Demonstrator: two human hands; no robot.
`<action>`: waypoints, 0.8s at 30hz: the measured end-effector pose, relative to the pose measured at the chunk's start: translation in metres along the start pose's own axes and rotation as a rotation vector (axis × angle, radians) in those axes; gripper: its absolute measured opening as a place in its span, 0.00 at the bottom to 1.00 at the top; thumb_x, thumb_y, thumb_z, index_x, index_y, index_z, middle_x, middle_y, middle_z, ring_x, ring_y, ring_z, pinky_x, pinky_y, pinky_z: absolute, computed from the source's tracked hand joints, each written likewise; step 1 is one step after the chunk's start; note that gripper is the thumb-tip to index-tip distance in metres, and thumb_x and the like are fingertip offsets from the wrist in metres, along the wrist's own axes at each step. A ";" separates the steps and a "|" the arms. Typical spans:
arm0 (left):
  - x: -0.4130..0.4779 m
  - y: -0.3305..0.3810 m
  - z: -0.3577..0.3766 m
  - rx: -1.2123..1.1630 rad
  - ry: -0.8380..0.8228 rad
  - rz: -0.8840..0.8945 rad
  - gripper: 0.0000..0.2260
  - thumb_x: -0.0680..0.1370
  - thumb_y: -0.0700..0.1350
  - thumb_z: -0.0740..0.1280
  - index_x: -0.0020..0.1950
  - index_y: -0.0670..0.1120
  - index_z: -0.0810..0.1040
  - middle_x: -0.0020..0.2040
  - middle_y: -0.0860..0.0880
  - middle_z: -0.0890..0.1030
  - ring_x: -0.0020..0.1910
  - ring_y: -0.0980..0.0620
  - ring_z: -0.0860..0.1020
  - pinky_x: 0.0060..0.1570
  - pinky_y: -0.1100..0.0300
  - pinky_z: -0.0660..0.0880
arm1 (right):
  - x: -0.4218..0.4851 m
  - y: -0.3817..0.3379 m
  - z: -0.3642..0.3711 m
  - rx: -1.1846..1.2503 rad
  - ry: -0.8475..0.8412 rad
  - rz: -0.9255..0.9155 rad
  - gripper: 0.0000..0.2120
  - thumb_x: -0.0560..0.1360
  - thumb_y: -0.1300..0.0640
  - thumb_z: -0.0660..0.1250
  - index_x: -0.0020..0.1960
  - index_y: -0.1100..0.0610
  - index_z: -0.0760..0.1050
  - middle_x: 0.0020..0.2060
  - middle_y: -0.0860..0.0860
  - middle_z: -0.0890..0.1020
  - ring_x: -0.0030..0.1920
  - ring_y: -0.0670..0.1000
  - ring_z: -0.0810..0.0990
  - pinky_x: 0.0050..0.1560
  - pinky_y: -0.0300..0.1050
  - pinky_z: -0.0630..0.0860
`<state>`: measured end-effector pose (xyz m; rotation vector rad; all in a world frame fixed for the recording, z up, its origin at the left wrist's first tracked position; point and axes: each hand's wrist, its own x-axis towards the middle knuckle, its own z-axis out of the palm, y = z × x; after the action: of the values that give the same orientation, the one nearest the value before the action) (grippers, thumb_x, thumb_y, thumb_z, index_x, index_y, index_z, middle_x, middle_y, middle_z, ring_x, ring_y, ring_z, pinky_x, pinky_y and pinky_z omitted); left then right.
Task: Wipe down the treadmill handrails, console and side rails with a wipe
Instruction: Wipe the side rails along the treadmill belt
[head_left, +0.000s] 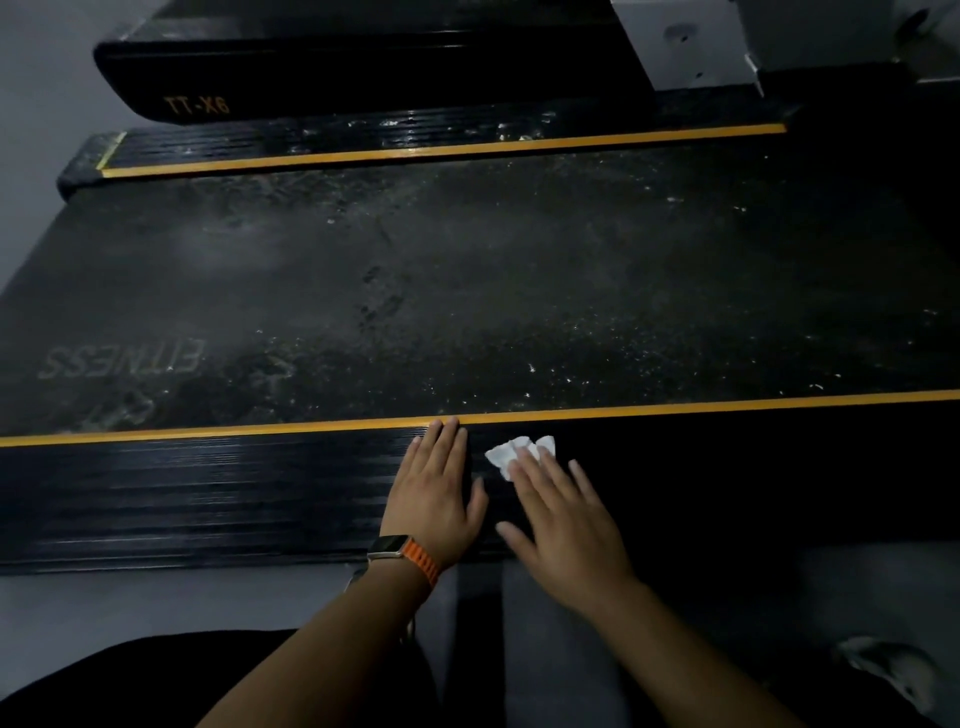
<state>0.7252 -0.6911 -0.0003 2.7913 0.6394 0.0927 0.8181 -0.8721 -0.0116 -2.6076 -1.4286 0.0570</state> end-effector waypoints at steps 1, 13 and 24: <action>0.000 0.000 0.000 0.001 -0.003 0.000 0.32 0.83 0.60 0.52 0.83 0.45 0.59 0.83 0.47 0.56 0.83 0.52 0.48 0.81 0.54 0.45 | -0.003 0.013 -0.002 -0.016 0.002 0.022 0.35 0.83 0.35 0.51 0.80 0.57 0.67 0.82 0.53 0.62 0.82 0.54 0.60 0.78 0.59 0.58; 0.000 0.000 0.002 0.005 0.008 -0.008 0.31 0.83 0.59 0.54 0.82 0.45 0.61 0.83 0.47 0.58 0.83 0.52 0.50 0.80 0.54 0.46 | 0.025 0.005 -0.008 0.010 -0.082 0.034 0.39 0.84 0.31 0.38 0.84 0.56 0.59 0.84 0.52 0.57 0.84 0.53 0.51 0.80 0.57 0.50; 0.001 0.000 0.001 0.019 -0.010 0.008 0.31 0.84 0.59 0.53 0.83 0.46 0.57 0.84 0.48 0.55 0.83 0.51 0.48 0.81 0.54 0.44 | 0.017 0.024 -0.014 -0.016 -0.097 0.229 0.42 0.82 0.30 0.38 0.84 0.58 0.55 0.84 0.54 0.53 0.84 0.55 0.47 0.82 0.58 0.48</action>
<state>0.7260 -0.6907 -0.0014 2.8105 0.6301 0.0739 0.8489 -0.8721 -0.0012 -2.8041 -1.1554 0.2039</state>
